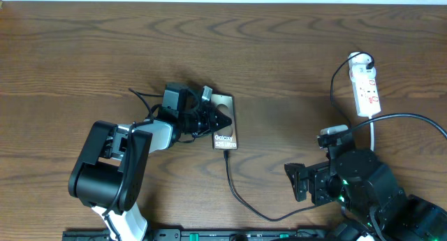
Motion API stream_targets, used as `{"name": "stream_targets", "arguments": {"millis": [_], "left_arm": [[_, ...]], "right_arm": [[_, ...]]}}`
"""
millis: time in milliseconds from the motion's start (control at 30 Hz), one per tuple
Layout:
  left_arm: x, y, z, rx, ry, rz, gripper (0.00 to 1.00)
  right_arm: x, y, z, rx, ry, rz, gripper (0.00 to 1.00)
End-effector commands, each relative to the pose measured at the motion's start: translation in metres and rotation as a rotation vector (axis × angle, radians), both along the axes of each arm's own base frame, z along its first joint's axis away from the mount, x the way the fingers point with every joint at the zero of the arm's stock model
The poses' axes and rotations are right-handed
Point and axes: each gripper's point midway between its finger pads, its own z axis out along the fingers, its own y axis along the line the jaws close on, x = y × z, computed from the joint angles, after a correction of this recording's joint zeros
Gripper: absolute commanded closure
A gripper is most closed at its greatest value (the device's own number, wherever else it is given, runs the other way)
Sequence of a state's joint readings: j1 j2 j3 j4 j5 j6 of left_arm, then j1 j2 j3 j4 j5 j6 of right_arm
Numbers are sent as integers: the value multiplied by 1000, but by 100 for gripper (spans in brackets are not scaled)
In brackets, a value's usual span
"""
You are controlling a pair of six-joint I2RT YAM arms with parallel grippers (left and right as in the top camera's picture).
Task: Plug charger to phone and switch on socket
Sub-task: 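Release the plug and pull the right gripper back to the right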
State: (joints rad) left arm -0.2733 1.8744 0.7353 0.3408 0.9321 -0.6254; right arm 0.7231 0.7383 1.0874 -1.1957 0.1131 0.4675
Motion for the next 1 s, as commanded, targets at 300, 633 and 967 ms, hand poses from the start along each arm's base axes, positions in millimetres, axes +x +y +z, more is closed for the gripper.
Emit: {"name": "stream_targets", "arguments": {"millis": [300,633,967], "left_arm": [[5,15,-18,134,-1,50,88],[0,19,-25,167,35,60,85],[-4,26,-35,217,74,80,70]], "right_arm": [[0,-21,-4,-80,2,-70,1],[-8,-29,-13,-121,42,-70,1],[-12,-31,-15,-134,57,-70,1]]}}
